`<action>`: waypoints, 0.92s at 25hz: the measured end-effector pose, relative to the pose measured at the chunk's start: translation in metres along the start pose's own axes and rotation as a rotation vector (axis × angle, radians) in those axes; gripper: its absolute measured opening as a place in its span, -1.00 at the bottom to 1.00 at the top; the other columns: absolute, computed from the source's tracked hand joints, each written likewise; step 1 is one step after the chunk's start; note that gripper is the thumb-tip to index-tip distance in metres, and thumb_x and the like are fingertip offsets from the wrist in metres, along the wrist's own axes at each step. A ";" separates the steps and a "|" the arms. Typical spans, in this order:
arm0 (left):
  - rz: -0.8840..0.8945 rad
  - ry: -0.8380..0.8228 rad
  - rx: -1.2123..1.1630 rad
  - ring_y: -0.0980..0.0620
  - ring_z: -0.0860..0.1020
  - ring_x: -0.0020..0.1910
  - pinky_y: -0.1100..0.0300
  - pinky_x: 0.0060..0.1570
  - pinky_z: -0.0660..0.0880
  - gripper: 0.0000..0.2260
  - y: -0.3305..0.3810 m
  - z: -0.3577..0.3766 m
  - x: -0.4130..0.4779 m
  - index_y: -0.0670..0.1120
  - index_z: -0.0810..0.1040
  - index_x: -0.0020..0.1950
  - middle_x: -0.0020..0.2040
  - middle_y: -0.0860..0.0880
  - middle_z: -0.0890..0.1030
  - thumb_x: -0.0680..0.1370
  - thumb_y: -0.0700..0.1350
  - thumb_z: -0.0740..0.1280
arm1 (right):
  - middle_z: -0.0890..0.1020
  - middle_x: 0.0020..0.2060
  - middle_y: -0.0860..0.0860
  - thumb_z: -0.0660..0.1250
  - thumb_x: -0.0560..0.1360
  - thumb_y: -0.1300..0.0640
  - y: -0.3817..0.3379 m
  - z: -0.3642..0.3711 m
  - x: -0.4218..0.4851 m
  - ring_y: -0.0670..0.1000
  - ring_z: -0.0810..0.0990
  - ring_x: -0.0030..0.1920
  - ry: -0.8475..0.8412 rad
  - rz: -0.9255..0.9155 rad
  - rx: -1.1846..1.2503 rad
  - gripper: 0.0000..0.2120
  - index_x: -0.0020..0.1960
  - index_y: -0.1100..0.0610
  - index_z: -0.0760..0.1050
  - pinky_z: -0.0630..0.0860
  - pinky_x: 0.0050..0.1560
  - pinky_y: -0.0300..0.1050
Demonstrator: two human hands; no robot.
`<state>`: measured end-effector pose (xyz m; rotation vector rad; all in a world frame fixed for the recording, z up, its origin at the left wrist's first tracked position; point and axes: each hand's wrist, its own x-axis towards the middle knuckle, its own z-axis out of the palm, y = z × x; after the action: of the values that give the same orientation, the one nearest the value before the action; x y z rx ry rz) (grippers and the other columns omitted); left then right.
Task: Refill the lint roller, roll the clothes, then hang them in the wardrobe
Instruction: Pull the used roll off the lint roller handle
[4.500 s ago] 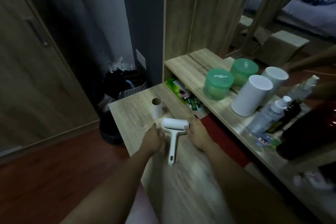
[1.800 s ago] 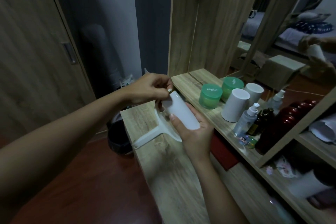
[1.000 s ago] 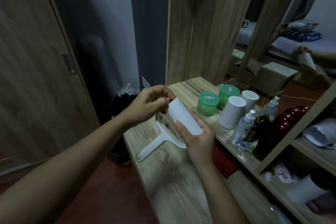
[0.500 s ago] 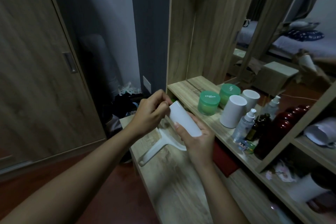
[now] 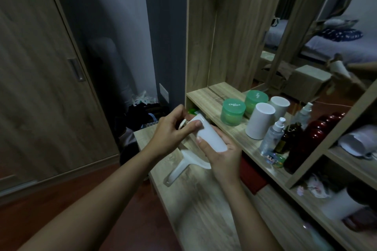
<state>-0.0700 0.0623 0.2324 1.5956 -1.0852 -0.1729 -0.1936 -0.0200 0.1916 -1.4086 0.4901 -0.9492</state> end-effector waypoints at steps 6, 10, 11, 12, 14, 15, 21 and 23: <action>-0.073 -0.044 -0.047 0.01 0.62 -0.11 0.10 -0.24 0.52 -0.88 -0.006 0.013 -0.005 0.18 0.46 0.01 -0.09 0.04 0.65 0.51 0.11 0.32 | 0.66 -0.04 -0.15 0.52 0.28 0.03 0.003 -0.012 -0.001 -0.15 0.63 0.00 -0.048 0.021 -0.081 -0.64 0.02 -0.21 0.53 0.54 -0.13 -0.28; -0.102 -0.104 0.016 0.32 0.51 -0.28 0.42 -0.33 0.40 -0.75 -0.008 0.014 -0.002 0.02 0.54 0.24 -0.15 0.19 0.56 0.60 -0.04 0.21 | 0.55 0.11 -0.16 0.25 0.24 -0.05 0.007 -0.025 0.000 -0.03 0.58 0.07 -0.258 0.092 -0.071 -0.55 0.12 -0.27 0.45 0.57 -0.14 -0.14; -0.126 -0.110 0.000 0.35 0.49 -0.30 0.45 -0.32 0.38 -0.73 -0.009 0.013 -0.002 0.00 0.54 0.26 -0.19 0.21 0.55 0.60 -0.04 0.22 | 0.50 0.18 -0.09 0.24 0.21 -0.05 0.009 -0.027 0.000 0.01 0.55 0.11 -0.288 0.125 -0.038 -0.50 0.16 -0.26 0.43 0.55 -0.14 -0.16; -0.144 -0.114 -0.021 0.37 0.50 -0.28 0.44 -0.28 0.38 -0.72 -0.011 0.013 -0.001 0.02 0.54 0.27 -0.18 0.21 0.57 0.57 0.00 0.24 | 0.44 0.23 -0.04 0.24 0.19 -0.06 0.011 -0.029 0.001 0.04 0.53 0.14 -0.302 0.151 -0.013 -0.46 0.18 -0.25 0.42 0.52 -0.14 -0.17; -0.178 -0.119 -0.064 0.32 0.56 -0.11 0.33 -0.16 0.46 -0.67 -0.016 0.012 -0.002 0.09 0.55 0.26 -0.02 0.16 0.64 0.50 0.08 0.30 | 0.37 0.26 -0.02 0.27 0.18 -0.06 0.012 -0.030 0.001 0.05 0.50 0.19 -0.338 0.176 0.019 -0.45 0.19 -0.26 0.41 0.51 -0.09 -0.19; -0.195 -0.118 -0.087 0.24 0.58 -0.03 0.26 -0.12 0.51 -0.67 -0.017 0.012 -0.003 0.11 0.55 0.25 0.07 0.11 0.65 0.49 0.08 0.33 | 0.37 0.27 -0.02 0.31 0.21 -0.03 0.013 -0.031 0.001 0.05 0.49 0.21 -0.365 0.188 0.039 -0.46 0.19 -0.26 0.40 0.51 -0.06 -0.19; -0.315 0.055 -0.369 0.20 0.56 -0.18 0.27 -0.16 0.54 -0.79 -0.022 0.025 -0.006 0.00 0.59 0.17 -0.07 -0.04 0.62 0.54 -0.13 0.33 | 0.39 0.27 0.08 0.35 0.43 0.03 0.025 -0.023 -0.004 0.05 0.58 0.12 -0.210 0.183 0.040 -0.65 0.13 -0.11 0.28 0.54 -0.08 -0.28; -0.373 0.128 -0.459 0.13 0.55 -0.21 0.12 -0.04 0.57 -0.83 -0.029 0.033 -0.013 0.01 0.62 0.11 -0.17 -0.04 0.60 0.54 -0.10 0.32 | 0.44 0.20 0.03 0.26 0.54 0.13 0.026 -0.019 -0.007 -0.06 0.62 0.04 -0.118 0.171 0.019 -0.73 0.16 -0.07 0.25 0.52 -0.13 -0.36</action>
<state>-0.0821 0.0469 0.1916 1.3525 -0.5856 -0.5230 -0.2054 -0.0285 0.1626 -1.3738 0.5033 -0.7267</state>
